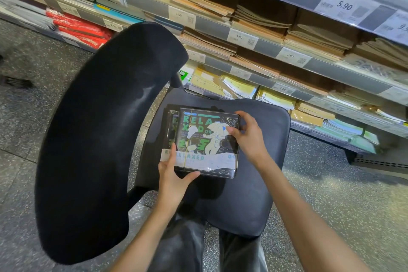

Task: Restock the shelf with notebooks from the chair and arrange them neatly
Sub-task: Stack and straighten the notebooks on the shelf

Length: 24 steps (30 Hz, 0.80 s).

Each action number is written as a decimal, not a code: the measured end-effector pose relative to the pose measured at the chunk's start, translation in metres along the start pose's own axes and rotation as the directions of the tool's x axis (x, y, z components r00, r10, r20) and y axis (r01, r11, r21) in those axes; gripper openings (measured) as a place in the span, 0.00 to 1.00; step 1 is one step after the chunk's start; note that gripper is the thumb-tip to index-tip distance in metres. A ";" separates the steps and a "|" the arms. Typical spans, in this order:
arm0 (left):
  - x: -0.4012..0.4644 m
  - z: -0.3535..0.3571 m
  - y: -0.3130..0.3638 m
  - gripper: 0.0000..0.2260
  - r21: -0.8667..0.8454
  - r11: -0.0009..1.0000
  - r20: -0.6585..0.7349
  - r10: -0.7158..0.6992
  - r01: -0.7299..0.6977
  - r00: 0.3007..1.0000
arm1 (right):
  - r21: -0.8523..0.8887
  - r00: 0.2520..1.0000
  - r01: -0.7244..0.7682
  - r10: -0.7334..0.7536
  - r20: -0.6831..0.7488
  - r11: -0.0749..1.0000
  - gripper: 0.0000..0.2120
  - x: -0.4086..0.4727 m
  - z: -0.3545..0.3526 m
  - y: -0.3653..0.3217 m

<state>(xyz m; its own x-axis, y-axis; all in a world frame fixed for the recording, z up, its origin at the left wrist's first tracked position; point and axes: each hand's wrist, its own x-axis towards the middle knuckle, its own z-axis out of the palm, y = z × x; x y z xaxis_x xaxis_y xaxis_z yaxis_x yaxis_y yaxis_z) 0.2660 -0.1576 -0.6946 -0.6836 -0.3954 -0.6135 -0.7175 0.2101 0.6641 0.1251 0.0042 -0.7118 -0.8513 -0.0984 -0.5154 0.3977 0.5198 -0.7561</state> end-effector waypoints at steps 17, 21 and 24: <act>-0.030 -0.011 0.178 0.42 -0.160 0.929 -0.015 0.337 -0.335 0.942 | -0.003 0.920 0.298 -0.288 -0.265 0.955 0.22 -0.045 -0.157 -0.146; -0.056 -0.020 0.251 0.43 -0.199 0.859 -0.036 0.475 -0.472 0.879 | -0.085 0.849 0.397 -0.401 -0.344 0.914 0.23 -0.077 -0.219 -0.214; -0.085 -0.035 0.305 0.43 -0.235 0.796 -0.068 0.558 -0.557 0.827 | -0.151 0.776 0.484 -0.502 -0.382 0.862 0.23 -0.108 -0.260 -0.267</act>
<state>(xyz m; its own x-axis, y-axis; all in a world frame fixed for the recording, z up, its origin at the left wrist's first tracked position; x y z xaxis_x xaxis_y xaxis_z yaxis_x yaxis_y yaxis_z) 0.1104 -0.0915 -0.4246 -0.9567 -0.2707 -0.1072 -0.1591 0.1777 0.9711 0.0214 0.0965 -0.3496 -0.9909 -0.0135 0.1338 -0.1206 0.5291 -0.8399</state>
